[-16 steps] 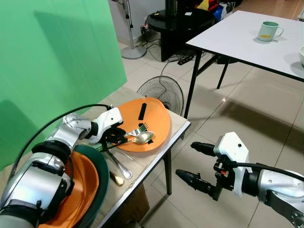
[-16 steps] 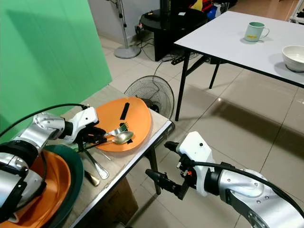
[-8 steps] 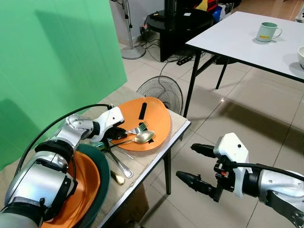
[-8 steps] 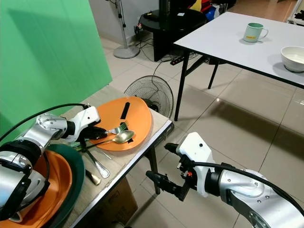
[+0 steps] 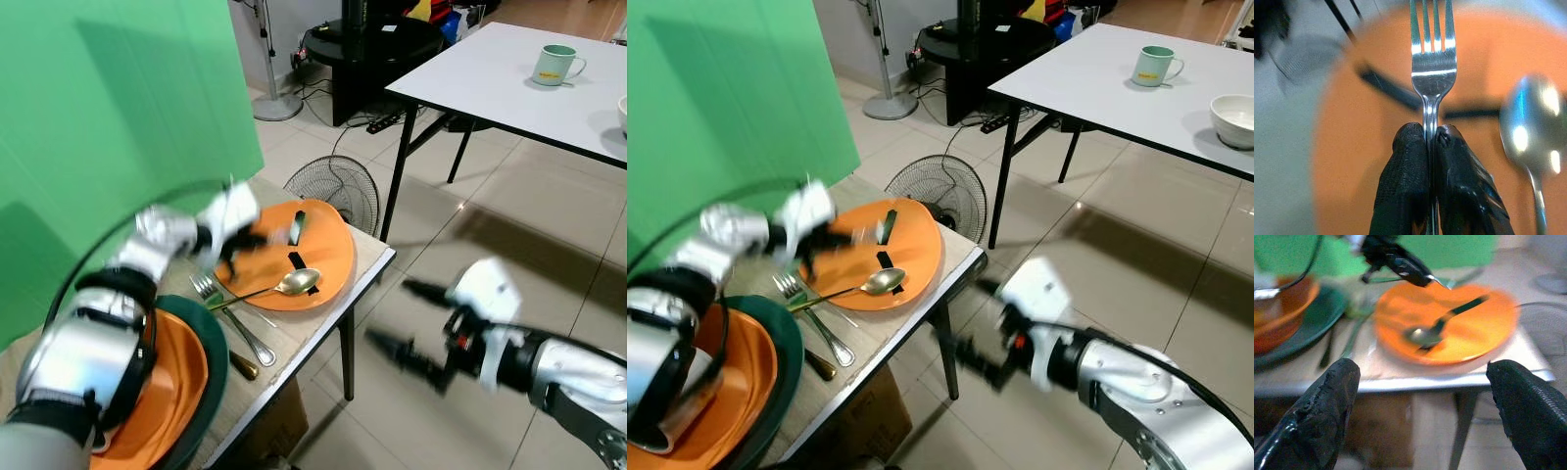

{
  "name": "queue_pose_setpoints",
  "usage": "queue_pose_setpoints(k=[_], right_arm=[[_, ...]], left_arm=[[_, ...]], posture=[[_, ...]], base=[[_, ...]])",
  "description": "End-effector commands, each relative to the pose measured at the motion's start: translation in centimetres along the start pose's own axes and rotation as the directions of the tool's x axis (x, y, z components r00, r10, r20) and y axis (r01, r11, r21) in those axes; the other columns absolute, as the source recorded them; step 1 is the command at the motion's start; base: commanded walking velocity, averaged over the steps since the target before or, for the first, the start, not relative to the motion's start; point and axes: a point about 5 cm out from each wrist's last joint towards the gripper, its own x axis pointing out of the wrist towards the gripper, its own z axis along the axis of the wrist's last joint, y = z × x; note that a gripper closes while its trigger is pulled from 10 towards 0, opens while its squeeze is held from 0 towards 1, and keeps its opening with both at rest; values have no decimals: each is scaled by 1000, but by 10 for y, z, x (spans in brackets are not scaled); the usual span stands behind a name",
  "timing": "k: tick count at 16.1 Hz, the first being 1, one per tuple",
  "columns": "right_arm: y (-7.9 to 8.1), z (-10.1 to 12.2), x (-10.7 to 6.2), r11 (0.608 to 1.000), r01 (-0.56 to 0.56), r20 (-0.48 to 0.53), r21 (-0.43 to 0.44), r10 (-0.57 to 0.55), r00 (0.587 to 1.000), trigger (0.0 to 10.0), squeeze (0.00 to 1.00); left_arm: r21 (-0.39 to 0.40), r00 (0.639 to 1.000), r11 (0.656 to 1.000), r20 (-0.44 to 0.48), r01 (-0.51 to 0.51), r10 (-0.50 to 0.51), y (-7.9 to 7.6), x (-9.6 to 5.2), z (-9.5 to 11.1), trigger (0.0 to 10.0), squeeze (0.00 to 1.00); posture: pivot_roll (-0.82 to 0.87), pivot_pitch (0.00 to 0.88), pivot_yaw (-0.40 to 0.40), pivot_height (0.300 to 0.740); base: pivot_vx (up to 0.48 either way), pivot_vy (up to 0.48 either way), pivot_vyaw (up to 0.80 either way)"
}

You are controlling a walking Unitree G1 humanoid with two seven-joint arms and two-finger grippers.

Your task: Setting the table

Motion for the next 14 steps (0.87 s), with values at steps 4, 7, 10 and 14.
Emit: queue_pose_setpoints(k=[4, 7, 10, 14], right_arm=[[-12, 12, 0, 963, 260, 121, 75, -268, 956, 10000, 0], [-11, 5, 3, 889, 404, 121, 214, -435, 892, 10000, 0], [-14, 5, 9, 806, 525, 111, 275, -569, 815, 10000, 0], [-27, 4, 6, 763, 600, 81, 242, -632, 771, 10000, 0]], left_arm=[[-102, 937, 994, 340, -49, 81, 10, -6, 61, 0, 0], [-219, 870, 974, 466, -64, 162, -23, 0, 91, 353, 0], [-288, 836, 922, 410, -260, 364, -67, 4, 67, 10000, 0], [-323, 800, 853, 322, -410, 507, -84, -14, 54, 10000, 0]], posture=[[-58, 0, 131, 740], [-49, 0, 142, 740], [-49, 0, 137, 740], [-31, 0, 110, 740]], base=[[0, 0, 0], [0, 0, -167], [0, 0, -775], [0, 0, -777]])
